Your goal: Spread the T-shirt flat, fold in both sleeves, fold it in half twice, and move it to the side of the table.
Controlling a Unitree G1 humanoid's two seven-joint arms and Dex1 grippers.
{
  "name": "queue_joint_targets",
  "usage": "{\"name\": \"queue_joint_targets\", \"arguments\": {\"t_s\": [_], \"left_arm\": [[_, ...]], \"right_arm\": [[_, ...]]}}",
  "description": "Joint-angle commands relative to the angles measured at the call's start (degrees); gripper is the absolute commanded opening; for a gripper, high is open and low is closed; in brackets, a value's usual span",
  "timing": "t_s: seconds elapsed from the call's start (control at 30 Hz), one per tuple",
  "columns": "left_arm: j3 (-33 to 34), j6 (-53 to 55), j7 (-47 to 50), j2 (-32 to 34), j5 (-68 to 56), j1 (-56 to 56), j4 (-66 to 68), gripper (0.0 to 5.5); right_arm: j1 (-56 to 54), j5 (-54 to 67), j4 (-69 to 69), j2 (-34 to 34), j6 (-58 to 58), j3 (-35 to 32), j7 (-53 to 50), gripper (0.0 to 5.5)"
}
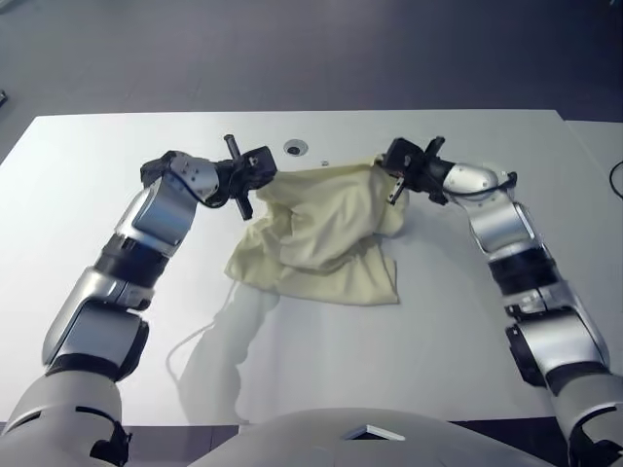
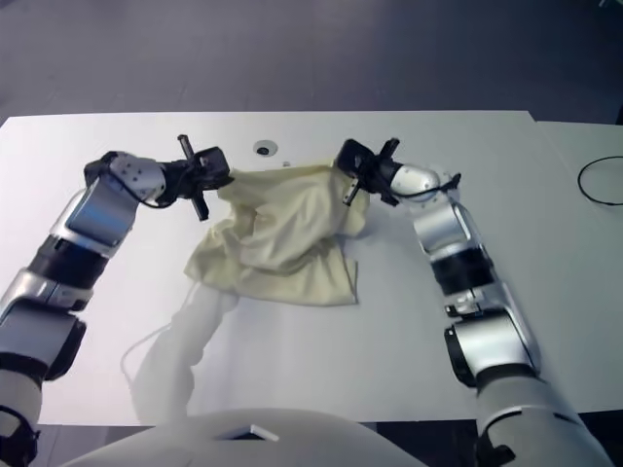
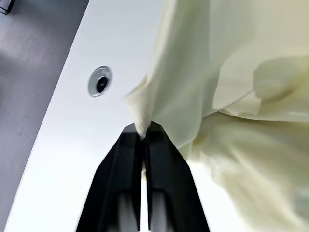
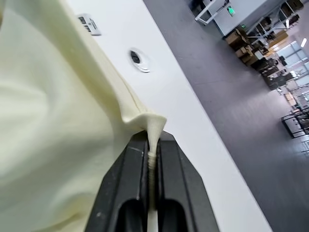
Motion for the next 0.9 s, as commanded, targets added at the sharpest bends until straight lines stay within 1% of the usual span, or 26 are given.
{"name": "queue_joint_targets", "arguments": {"t_s": [0.03, 0.13, 0.27, 0.37, 0.47, 0.53, 0.63, 0.7, 0.77, 0.83, 0.9], "left_arm": [[-3.24, -12.30, 21.72, -10.87, 12.47, -33.61, 44.67, 0.00], [-3.16, -13.76, 30.48, -11.76, 13.85, -41.05, 49.48, 0.00], [-2.12, -15.55, 39.10, -11.88, 15.33, -46.57, 52.80, 0.00], [-1.27, -16.90, 43.92, -11.66, 16.57, -48.21, 54.39, 0.00], [-0.20, -17.98, 44.43, -11.92, 17.56, -47.70, 55.37, 0.00], [0.12, -18.67, 42.62, -12.37, 18.18, -45.90, 55.59, 0.00], [-0.98, -20.72, 36.93, -13.69, 19.48, -40.57, 55.33, 0.00], [-2.10, -23.07, 32.19, -14.72, 20.34, -35.56, 54.48, 0.00], [-2.92, -26.54, 24.43, -15.18, 19.91, -27.72, 51.56, 0.00], [-3.10, -28.50, 15.65, -13.17, 17.97, -18.65, 43.43, 0.00], [-2.69, -26.16, 7.07, -8.58, 15.69, -8.61, 27.44, 0.00]], "right_arm": [[-34.65, -8.59, 41.23, 6.34, -11.14, 1.23, -19.87, 0.02], [-41.52, -10.56, 45.55, 5.71, -12.17, 1.98, -27.84, 0.02], [-46.63, -13.71, 48.49, 4.14, -13.93, 2.67, -37.49, 0.02], [-48.77, -16.36, 49.84, 3.27, -15.59, 3.03, -44.13, 0.02], [-48.81, -17.34, 50.68, 3.75, -17.52, 2.31, -45.62, 0.02], [-47.56, -17.07, 50.86, 4.56, -18.93, 1.47, -44.11, 0.02], [-43.50, -14.34, 50.57, 6.06, -21.79, -1.20, -37.95, 0.02], [-40.01, -13.11, 50.13, 6.76, -23.36, -2.27, -33.57, 0.02], [-35.02, -11.96, 49.24, 6.96, -25.66, -2.64, -26.71, 0.02], [-29.98, -10.94, 47.36, 6.60, -28.49, -2.22, -18.50, 0.02], [-24.53, -9.70, 43.59, 5.07, -31.02, -1.32, -7.09, 0.02]]}}
